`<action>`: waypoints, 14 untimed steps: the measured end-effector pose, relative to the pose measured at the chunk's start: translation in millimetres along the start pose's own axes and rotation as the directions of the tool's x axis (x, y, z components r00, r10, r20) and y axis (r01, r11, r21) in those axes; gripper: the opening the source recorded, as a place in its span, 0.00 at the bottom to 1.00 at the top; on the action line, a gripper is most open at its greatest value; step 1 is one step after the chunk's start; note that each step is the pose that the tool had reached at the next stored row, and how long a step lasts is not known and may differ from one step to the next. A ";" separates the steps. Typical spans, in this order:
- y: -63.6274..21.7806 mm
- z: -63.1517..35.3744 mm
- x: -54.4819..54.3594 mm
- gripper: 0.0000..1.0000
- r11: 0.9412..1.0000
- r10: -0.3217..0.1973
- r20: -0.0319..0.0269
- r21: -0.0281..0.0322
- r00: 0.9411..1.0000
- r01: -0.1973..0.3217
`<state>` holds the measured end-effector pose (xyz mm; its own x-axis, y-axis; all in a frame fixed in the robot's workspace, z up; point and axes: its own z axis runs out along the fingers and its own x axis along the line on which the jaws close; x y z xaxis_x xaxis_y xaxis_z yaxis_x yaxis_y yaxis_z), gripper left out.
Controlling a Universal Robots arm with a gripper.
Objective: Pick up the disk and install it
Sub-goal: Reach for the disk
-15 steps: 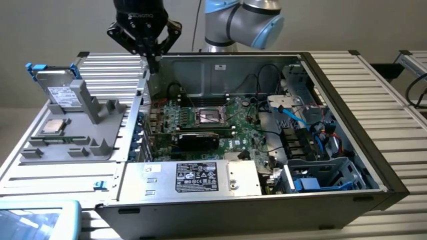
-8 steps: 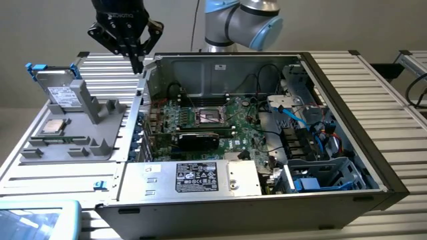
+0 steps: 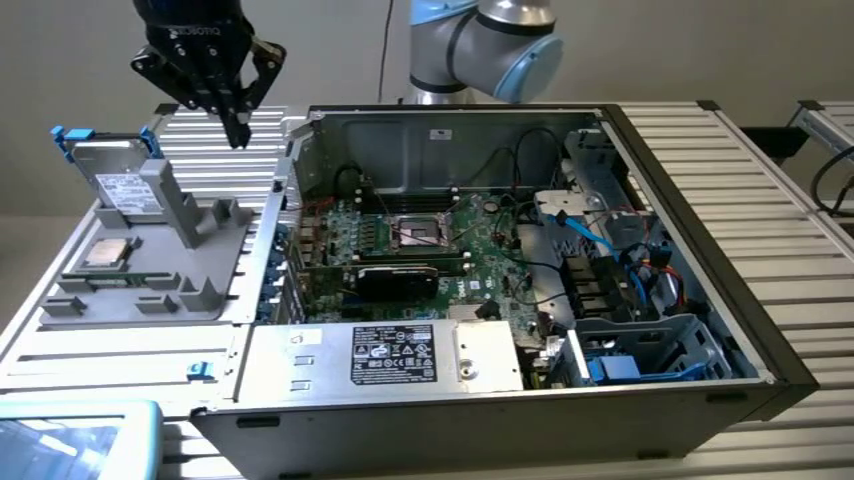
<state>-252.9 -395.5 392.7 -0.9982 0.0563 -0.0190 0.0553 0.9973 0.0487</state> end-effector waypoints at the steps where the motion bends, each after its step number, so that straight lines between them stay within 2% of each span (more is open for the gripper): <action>1: -0.1 -0.1 4.5 0.11 1.000 0.000 0.000 0.000 1.000 0.000; 5: -0.7 -0.5 22.8 0.11 1.000 0.000 0.000 0.000 1.000 0.000; 8: 1.7 -0.6 35.1 0.11 1.000 0.000 -0.003 0.000 1.000 0.000; 14: 21.2 0.2 46.8 0.11 1.000 0.000 -0.003 0.000 1.000 0.000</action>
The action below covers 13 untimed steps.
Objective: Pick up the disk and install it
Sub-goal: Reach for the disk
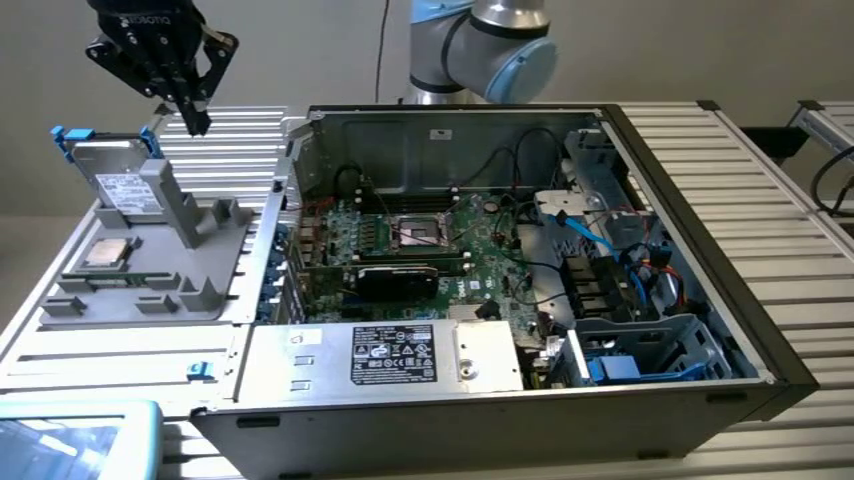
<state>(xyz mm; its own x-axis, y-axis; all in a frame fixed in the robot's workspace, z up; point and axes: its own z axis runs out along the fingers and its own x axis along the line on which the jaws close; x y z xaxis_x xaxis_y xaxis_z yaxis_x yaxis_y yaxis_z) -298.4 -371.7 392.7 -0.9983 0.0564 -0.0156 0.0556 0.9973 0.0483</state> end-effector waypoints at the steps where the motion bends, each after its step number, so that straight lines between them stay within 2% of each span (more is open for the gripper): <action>1: 1.9 0.0 3.5 0.11 1.000 0.000 0.000 0.000 1.000 0.000; 8: 9.4 0.1 31.4 0.11 1.000 -0.001 -0.001 0.000 1.000 0.001; 13: 11.0 0.0 42.7 0.11 1.000 -0.003 -0.009 0.000 1.000 0.003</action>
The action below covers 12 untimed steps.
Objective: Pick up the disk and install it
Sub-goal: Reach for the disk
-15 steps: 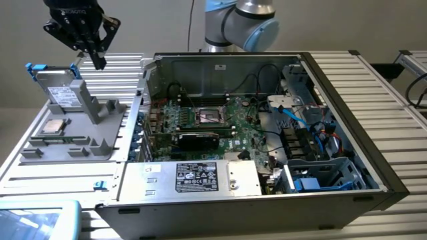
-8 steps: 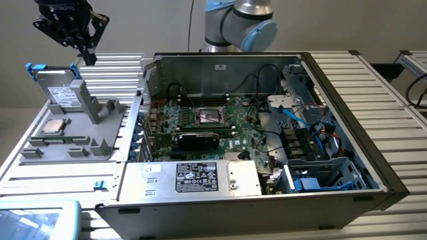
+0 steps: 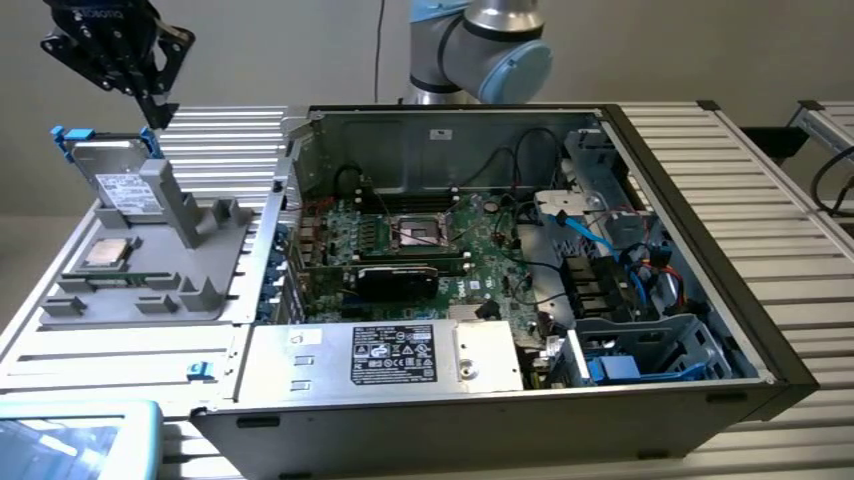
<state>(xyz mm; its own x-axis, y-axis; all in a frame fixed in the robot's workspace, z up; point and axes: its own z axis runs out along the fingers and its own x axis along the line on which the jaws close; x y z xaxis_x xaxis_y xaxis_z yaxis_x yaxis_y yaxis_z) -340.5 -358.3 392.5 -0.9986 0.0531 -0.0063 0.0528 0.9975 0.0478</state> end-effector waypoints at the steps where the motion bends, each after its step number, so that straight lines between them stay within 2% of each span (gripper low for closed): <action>1: 0.2 0.0 1.5 0.11 1.000 0.000 -0.003 0.000 1.000 0.000; 2: 0.3 0.1 2.6 0.11 1.000 0.000 -0.006 0.000 1.000 0.000; 5: 0.9 0.0 6.9 0.11 1.000 0.001 -0.023 0.001 1.000 -0.001; 7: 1.4 0.3 13.0 0.11 1.000 0.001 -0.030 0.001 1.000 -0.001; 8: 1.6 0.4 17.2 0.11 1.000 0.001 -0.032 0.002 0.999 -0.001; 12: 4.0 2.5 35.3 0.11 1.000 0.001 -0.032 0.002 0.999 -0.001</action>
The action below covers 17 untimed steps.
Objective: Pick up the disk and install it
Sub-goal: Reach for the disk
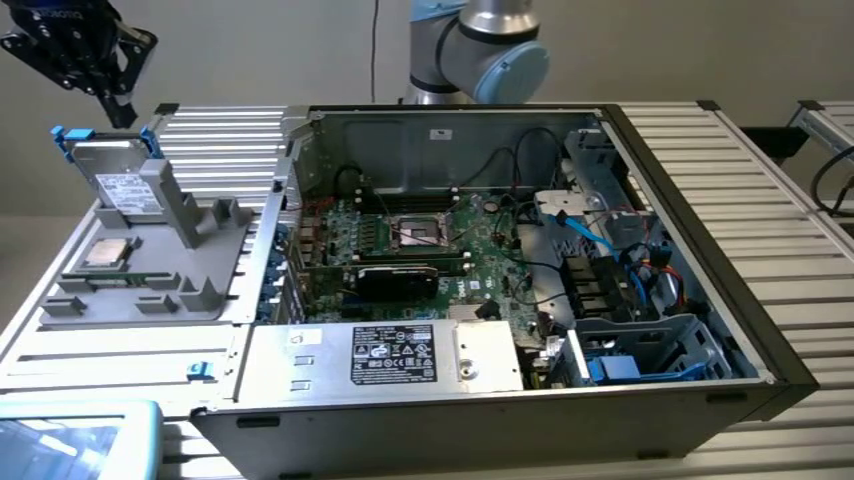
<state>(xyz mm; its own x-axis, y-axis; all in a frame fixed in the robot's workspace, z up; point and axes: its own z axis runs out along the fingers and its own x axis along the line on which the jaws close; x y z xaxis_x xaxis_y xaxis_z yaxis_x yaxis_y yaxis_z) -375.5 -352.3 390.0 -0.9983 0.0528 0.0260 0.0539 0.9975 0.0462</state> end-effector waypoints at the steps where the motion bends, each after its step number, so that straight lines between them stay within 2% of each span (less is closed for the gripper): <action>1: 0.2 0.6 4.5 0.11 1.000 0.000 0.001 0.000 1.000 0.000; 5: 0.0 1.4 22.9 0.11 1.000 0.000 0.001 0.000 1.000 0.000; 8: 3.2 2.3 36.7 0.11 1.000 0.000 0.001 0.000 1.000 0.000; 12: 14.2 3.3 48.4 0.11 1.000 0.000 0.001 0.000 1.000 0.000; 17: 33.9 4.5 56.3 0.11 1.000 0.000 0.001 0.000 1.000 0.000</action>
<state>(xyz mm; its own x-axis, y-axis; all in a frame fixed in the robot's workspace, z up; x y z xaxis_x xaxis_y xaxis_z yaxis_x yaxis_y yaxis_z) -430.0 -315.3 388.6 -0.9983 0.0527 0.0252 0.0539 0.9975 0.0465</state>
